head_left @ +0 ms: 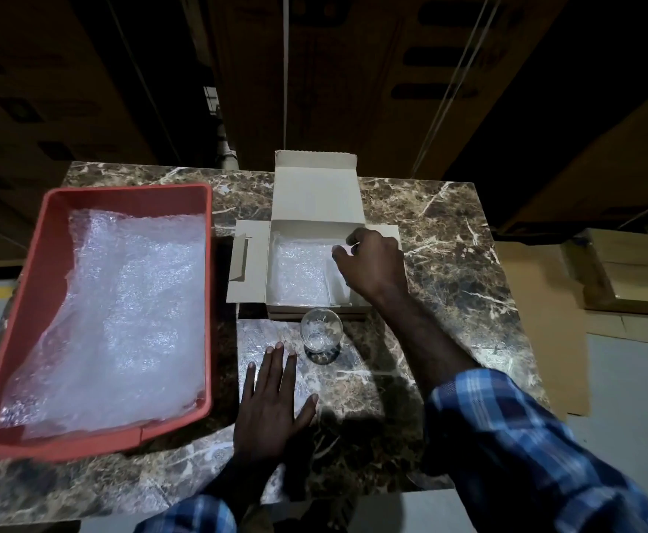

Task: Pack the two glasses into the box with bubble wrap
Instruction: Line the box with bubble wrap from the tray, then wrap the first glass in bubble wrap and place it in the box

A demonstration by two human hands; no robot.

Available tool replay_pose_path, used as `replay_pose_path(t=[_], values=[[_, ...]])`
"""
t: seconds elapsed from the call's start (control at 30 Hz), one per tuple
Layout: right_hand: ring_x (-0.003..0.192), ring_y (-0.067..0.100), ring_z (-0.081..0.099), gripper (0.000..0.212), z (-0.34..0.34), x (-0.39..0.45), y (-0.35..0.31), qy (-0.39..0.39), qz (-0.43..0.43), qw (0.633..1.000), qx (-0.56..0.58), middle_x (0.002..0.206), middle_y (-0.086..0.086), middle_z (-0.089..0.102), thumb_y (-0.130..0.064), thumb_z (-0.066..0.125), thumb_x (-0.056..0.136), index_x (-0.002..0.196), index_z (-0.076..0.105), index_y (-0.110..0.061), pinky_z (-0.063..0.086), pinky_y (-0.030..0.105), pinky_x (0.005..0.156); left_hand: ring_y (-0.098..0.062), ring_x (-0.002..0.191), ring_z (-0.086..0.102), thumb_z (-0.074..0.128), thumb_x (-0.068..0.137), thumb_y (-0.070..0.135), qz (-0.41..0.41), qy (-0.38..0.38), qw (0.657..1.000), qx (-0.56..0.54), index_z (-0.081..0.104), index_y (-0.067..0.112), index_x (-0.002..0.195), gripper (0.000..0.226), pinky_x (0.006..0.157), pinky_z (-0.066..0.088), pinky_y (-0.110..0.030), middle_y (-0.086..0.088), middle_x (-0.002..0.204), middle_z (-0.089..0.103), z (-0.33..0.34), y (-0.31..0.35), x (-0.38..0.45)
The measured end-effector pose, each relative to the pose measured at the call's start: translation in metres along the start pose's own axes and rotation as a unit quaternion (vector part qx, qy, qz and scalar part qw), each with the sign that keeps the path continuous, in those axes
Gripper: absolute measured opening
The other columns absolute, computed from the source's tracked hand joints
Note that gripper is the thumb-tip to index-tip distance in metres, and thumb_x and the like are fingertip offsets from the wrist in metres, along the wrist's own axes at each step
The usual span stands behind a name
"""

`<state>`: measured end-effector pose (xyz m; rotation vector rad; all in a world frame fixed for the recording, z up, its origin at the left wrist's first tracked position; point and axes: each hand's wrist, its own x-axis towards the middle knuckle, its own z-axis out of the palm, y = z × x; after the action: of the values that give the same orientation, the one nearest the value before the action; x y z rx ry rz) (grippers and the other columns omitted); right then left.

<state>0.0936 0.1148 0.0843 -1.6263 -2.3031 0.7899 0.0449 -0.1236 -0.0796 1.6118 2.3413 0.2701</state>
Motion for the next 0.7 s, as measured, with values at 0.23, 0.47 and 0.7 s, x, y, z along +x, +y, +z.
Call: replay_pose_path(t=[0.23, 0.47, 0.7], values=[[0.086, 0.017, 0.070, 0.024, -0.007, -0.071, -0.037, -0.001, -0.085, 0.992, 0.095, 0.094, -0.004, 0.075, -0.036, 0.067, 0.091, 0.105, 0.074, -0.018, 0.053, 0.031, 0.085, -0.016, 0.110, 0.063, 0.037, 0.086, 0.057, 0.018, -0.042, 0.986, -0.161, 0.063, 0.022, 0.123, 0.058, 0.091, 0.051, -0.033, 0.001, 0.116, 0.070, -0.099, 0.015, -0.016], [0.090, 0.018, 0.070, 0.023, 0.037, -0.131, -0.108, -0.065, -0.262, 0.953, 0.137, 0.106, 0.004, 0.075, -0.016, 0.064, 0.091, 0.111, 0.074, -0.013, 0.056, 0.033, 0.085, 0.007, 0.057, 0.061, 0.061, 0.086, 0.041, 0.008, 0.198, 0.950, -0.240, 0.077, 0.024, 0.105, 0.030, 0.056, 0.052, -0.017, 0.023, 0.070, 0.065, -0.215, -0.048, -0.071], [0.108, 0.033, 0.056, 0.019, 0.110, -0.146, -0.156, -0.252, -0.395, 0.866, -0.176, 0.108, 0.016, 0.063, -0.005, 0.061, 0.087, 0.106, 0.064, -0.003, 0.049, 0.037, 0.076, -0.027, 0.104, 0.068, 0.067, 0.086, 0.029, -0.057, 0.056, 0.997, 0.006, 0.069, 0.017, 0.123, 0.039, 0.088, 0.054, -0.037, -0.003, 0.109, 0.075, -0.223, -0.156, -0.055]])
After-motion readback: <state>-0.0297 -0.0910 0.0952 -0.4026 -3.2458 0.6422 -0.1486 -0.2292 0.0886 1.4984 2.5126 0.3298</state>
